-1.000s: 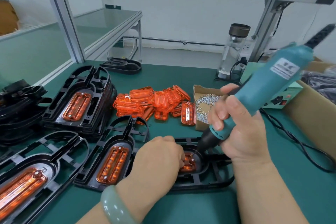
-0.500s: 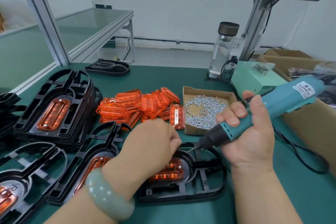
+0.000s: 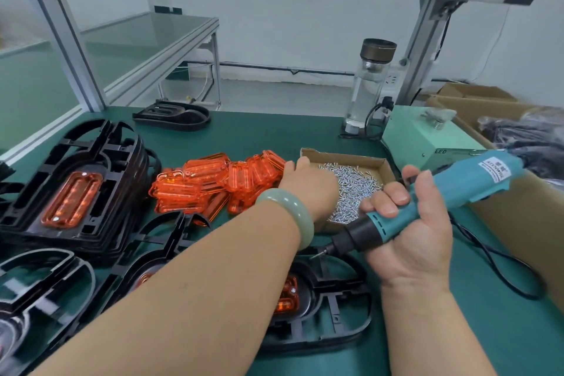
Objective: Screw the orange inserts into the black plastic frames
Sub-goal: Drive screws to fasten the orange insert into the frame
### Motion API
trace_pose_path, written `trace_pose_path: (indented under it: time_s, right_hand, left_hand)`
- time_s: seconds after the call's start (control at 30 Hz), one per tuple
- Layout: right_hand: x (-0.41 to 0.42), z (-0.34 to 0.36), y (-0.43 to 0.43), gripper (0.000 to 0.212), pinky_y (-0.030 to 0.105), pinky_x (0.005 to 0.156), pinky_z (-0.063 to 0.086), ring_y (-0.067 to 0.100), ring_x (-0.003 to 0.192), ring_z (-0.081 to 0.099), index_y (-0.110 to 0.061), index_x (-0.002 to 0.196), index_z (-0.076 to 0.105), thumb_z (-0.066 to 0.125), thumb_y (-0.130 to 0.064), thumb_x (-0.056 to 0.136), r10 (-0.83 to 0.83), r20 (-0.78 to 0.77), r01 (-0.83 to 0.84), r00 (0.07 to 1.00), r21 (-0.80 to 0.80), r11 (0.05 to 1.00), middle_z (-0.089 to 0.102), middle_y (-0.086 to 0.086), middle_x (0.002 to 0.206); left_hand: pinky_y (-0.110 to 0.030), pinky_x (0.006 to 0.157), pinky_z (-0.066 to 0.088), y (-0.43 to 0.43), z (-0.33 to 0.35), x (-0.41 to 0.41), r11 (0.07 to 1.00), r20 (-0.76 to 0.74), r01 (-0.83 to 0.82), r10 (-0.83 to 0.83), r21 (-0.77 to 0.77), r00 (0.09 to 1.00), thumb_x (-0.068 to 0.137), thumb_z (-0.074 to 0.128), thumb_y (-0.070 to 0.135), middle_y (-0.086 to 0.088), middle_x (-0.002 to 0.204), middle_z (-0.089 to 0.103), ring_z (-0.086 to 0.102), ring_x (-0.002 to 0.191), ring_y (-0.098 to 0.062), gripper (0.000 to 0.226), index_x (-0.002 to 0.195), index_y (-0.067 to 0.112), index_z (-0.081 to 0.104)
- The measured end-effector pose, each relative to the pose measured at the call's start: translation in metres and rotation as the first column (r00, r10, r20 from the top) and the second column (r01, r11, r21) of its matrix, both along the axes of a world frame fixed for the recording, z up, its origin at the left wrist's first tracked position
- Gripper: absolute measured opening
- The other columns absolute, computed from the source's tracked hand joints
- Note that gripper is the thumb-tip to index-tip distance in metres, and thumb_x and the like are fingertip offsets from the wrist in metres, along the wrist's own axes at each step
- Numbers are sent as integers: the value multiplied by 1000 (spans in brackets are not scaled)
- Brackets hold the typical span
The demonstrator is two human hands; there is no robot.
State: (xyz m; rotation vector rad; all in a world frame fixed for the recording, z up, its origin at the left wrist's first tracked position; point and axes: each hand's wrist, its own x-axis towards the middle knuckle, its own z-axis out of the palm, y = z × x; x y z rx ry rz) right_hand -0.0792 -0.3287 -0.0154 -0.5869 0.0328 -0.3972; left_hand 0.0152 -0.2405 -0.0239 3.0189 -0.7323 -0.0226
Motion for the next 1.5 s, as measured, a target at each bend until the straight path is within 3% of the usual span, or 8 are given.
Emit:
trace_pose_path:
  time_s: [0.23,0.33,0.53,0.7,0.8,1.07,1.27,1.5]
  right_hand:
    - [1,-1,4,16,18,51,41,4,40,39,-21,87,52,54,-35,80,12,-16,-12,1000,2,1000,41,-11,53]
    - [1,-2,5,15,18,50,41,4,40,40,-21,87,53,54,-35,81,23,-12,-23,1000,2,1000,42,-10,53]
    - [1,-4,3,16,19,51,42,4,41,40,-21,88,52,54,-36,82,38,-10,-38,999,1,999,42,-11,55]
    - [2,-4,3,16,19,53,41,3,42,40,-23,86,53,55,-38,82,44,-13,-43,999,8,999,42,-11,55]
    - [1,-4,4,15,19,54,41,3,42,40,-23,86,54,56,-38,81,42,-7,-42,999,18,999,42,-12,55]
    - [-2,-5,7,15,19,56,41,3,44,41,-23,85,54,57,-38,82,45,-10,-44,999,78,996,43,-12,57]
    - [-4,-5,8,14,18,55,43,2,45,43,-24,84,55,58,-38,82,54,14,-55,998,157,986,44,-12,57]
    - [-6,-3,8,17,18,54,44,1,44,43,-24,84,54,57,-41,84,53,47,-62,998,229,971,43,-12,57]
  left_hand:
    - [-32,71,39,0,2,-5,982,56,-9,20,-190,998,86,59,20,-1,91,67,61,89,-23,14,94,20,70]
    - [-34,74,52,4,5,-9,948,6,-32,36,-317,999,85,60,26,-2,90,68,62,87,-24,14,90,20,72]
    - [-29,76,50,7,16,-17,838,21,-42,64,-544,998,90,47,17,1,91,70,61,78,-20,25,92,15,72]
    - [-13,49,39,22,26,-31,455,-209,-245,128,-856,969,81,55,9,16,60,57,48,44,2,23,76,26,70]
    - [-12,47,44,35,26,-46,181,-339,-348,82,-920,937,80,58,2,7,67,63,50,46,3,28,76,29,64]
    - [-18,59,51,82,23,-97,-264,-523,-526,-88,-808,848,86,62,3,2,69,69,62,65,-9,23,78,20,75]
    - [-18,56,53,91,13,-133,-504,-620,-627,-209,-594,756,62,70,6,-3,74,71,68,67,-14,31,93,11,71]
    - [-18,45,51,78,14,-149,-539,-702,-765,-390,-352,597,64,67,10,-12,69,69,68,58,-18,12,72,3,73]
